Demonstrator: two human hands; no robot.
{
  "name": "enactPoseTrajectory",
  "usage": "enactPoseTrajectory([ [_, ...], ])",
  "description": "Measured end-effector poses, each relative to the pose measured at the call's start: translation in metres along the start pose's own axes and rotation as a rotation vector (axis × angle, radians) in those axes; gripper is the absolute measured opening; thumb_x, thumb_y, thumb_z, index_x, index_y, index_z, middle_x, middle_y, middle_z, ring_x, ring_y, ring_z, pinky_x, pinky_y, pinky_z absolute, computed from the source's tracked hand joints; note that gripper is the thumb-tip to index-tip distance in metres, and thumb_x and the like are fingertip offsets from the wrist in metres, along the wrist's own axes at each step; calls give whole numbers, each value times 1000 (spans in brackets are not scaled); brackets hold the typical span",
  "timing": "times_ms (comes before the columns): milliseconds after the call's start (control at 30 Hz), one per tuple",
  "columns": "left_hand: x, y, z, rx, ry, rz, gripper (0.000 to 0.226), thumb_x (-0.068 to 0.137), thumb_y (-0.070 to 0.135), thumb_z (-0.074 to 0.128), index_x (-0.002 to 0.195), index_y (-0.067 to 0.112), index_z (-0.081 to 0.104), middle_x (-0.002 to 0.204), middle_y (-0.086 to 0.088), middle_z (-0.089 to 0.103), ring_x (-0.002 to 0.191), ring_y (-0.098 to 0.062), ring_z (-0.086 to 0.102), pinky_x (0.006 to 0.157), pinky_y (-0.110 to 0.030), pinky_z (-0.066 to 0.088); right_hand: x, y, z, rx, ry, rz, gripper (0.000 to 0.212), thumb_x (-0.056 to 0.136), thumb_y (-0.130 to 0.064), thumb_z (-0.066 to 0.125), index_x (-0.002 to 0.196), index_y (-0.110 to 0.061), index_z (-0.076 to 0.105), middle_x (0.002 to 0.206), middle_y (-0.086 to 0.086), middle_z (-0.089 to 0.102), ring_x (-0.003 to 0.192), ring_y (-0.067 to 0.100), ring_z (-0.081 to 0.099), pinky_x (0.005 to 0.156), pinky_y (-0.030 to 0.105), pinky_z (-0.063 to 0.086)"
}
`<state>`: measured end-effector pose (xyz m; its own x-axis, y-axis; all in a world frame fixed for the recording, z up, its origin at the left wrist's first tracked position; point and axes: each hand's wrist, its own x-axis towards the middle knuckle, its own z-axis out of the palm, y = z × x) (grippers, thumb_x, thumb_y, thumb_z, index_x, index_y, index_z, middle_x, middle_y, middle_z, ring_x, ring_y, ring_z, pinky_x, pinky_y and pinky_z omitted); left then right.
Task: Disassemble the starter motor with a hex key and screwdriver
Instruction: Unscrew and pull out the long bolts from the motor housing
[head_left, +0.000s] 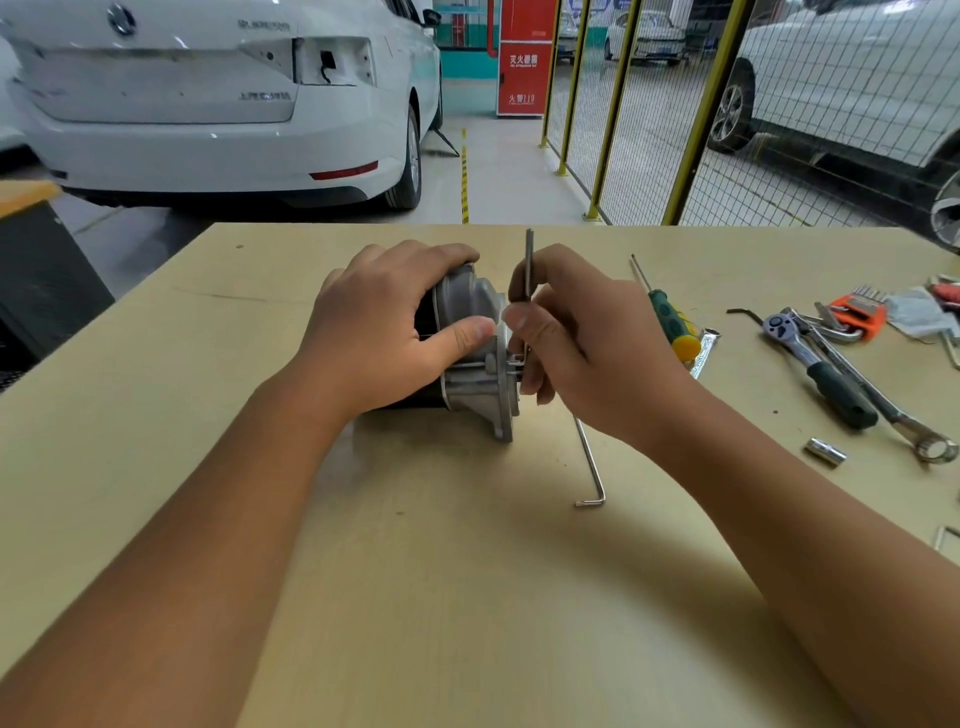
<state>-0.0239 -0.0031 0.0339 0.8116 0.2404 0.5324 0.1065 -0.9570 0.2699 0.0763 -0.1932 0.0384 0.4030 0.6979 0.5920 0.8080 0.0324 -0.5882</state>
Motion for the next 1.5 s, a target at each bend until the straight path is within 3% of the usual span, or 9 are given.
enactPoseTrajectory([
  [200, 0, -1, 0, -5, 10, -1, 68, 86, 71, 52, 144, 36, 53, 135, 8, 63, 122, -25, 54, 97, -52, 48, -1, -3, -1, 57, 19, -6, 7, 100, -8, 57, 105, -12, 54, 85, 3, 59, 54, 19, 69, 46, 31, 56],
  [400, 1, 0, 2, 1, 41, -4, 68, 88, 76, 44, 139, 34, 57, 128, 7, 66, 116, -26, 56, 91, -48, 49, -1, -8, 2, 134, -10, -4, 36, 100, -1, 53, 128, -22, 47, 91, 1, 59, 48, 24, 65, 43, 22, 47],
  [633, 10, 15, 10, 76, 172, -100, 69, 89, 83, 27, 104, 29, 68, 96, 7, 70, 92, -23, 57, 70, -34, 32, -3, -11, 6, 276, 60, 37, 13, 99, -6, 58, 108, -14, 54, 80, 9, 59, 50, 27, 64, 44, 22, 47],
  [733, 10, 15, 11, 81, 200, -100, 69, 90, 80, 27, 103, 27, 69, 94, 5, 70, 90, -24, 56, 71, -35, 32, -4, -15, 8, 330, 63, 20, 2, 103, -19, 56, 101, -18, 55, 76, 10, 59, 51, 20, 62, 43, 22, 47],
  [867, 9, 14, 12, 93, 203, -115, 59, 94, 79, 37, 99, 29, 67, 92, 9, 68, 88, -20, 51, 71, -34, 31, -3, -16, 8, 425, 95, 30, 27, 107, -29, 38, 93, -13, 54, 74, 23, 55, 45, 31, 57, 41, 22, 41],
  [967, 9, 15, 12, 92, 199, -117, 59, 94, 79, 36, 99, 29, 67, 93, 9, 68, 87, -15, 44, 71, -34, 30, -2, -14, 9, 406, 109, 29, 32, 108, -27, 37, 92, -4, 52, 71, 21, 56, 43, 32, 55, 41, 23, 41],
  [1200, 11, 16, 10, 89, 185, -124, 66, 91, 82, 31, 103, 30, 70, 98, 5, 71, 97, -26, 58, 72, -35, 34, 1, -7, 12, 243, 184, -73, 21, 107, -21, 44, 90, -12, 55, 67, 7, 61, 51, 11, 56, 52, 25, 44],
  [1400, 11, 17, 10, 80, 201, -117, 71, 89, 82, 25, 102, 29, 71, 96, 5, 72, 95, -24, 57, 73, -35, 34, -2, -3, 17, 179, 229, -169, 18, 106, -19, 44, 92, -16, 54, 66, 3, 60, 52, 5, 55, 53, 21, 41],
  [1500, 11, 17, 11, 73, 199, -128, 70, 89, 83, 26, 101, 31, 71, 97, 6, 72, 97, -26, 58, 74, -36, 38, -6, -1, 19, 154, 235, -221, 22, 105, -20, 44, 88, -11, 54, 66, 5, 58, 52, 11, 54, 50, 27, 41],
])
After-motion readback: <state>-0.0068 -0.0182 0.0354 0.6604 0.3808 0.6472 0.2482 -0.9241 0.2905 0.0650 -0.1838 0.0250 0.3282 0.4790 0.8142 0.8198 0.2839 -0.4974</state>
